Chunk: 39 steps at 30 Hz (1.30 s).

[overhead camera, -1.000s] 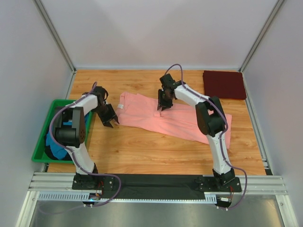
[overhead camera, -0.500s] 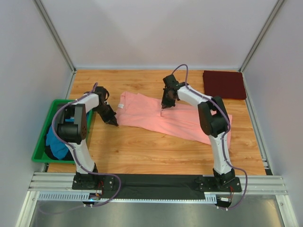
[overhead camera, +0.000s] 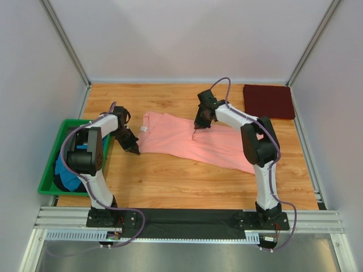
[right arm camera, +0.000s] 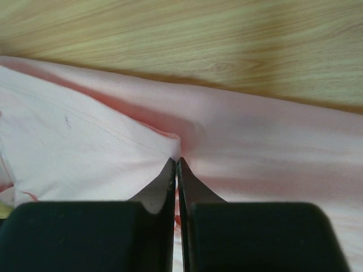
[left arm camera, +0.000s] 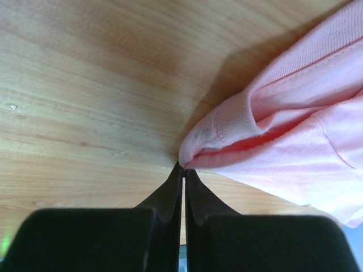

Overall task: Fold and stack the t-shirts
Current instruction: Fold the tshirt

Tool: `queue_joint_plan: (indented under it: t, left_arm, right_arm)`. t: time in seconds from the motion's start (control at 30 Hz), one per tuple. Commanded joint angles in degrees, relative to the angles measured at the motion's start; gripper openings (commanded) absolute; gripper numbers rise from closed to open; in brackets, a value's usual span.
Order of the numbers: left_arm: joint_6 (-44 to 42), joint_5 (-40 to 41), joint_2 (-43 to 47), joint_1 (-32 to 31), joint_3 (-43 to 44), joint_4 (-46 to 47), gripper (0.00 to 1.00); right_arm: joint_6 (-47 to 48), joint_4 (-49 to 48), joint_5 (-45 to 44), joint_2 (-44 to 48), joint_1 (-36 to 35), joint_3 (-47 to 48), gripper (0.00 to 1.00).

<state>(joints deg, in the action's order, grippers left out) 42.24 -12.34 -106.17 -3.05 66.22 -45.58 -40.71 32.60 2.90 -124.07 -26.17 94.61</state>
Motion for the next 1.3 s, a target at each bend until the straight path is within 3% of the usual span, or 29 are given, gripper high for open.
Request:
queue_joint_plan:
  t: [0.0, 0.03, 0.17, 0.27, 0.4, 0.47, 0.6, 0.7, 0.9, 1.27]
  left_arm:
    - [0.30, 4.34, 2.81, 0.06, -1.18, -2.76, 0.00]
    - [0.21, 4.25, 2.98, 0.06, -1.09, -2.76, 0.00]
    - [-0.66, 4.69, 3.95, 0.06, -0.56, -3.98, 0.00]
    - [-1.81, 5.75, 5.00, 0.06, -0.39, -4.95, 0.00]
    - [-2.34, 4.26, 5.27, 0.06, -0.74, -4.69, 0.00]
    - [-2.51, 3.46, 5.36, 0.06, -1.17, -3.99, 0.00]
    - [-2.69, 2.41, 5.27, 0.06, -1.53, -2.76, 0.00]
    - [-3.04, 2.05, 4.92, -0.03, -1.27, -2.76, 0.00]
    - [-3.65, 2.41, 4.66, -0.29, -0.83, -3.11, 0.00]
    - [-3.92, 3.46, 5.45, -1.08, -1.09, -3.72, 0.00]
  right_arm:
    - [2.02, -0.10, -1.06, 3.40, 0.51, 2.50, 0.00]
    - [2.91, 1.05, -0.96, 3.66, 0.51, 3.12, 0.02]
    - [5.11, 8.60, -2.71, 7.95, 1.04, 4.36, 0.29]
    - [3.45, 17.91, -6.84, 13.14, 2.26, 3.31, 0.38]
    - [-0.50, 30.82, -8.96, 20.87, 5.77, -4.14, 0.40]
    - [-1.39, 32.52, -9.05, 24.47, 9.10, -12.20, 0.38]
    - [-0.78, 31.57, -9.14, 35.10, 16.84, -25.24, 0.36]
    - [-0.69, 30.77, -10.10, 37.67, 22.12, -31.83, 0.35]
    - [-7.01, 31.82, -14.49, 38.99, 25.12, -38.17, 0.39]
    - [-7.98, 25.06, -17.31, 45.83, 35.48, -48.63, 0.45]
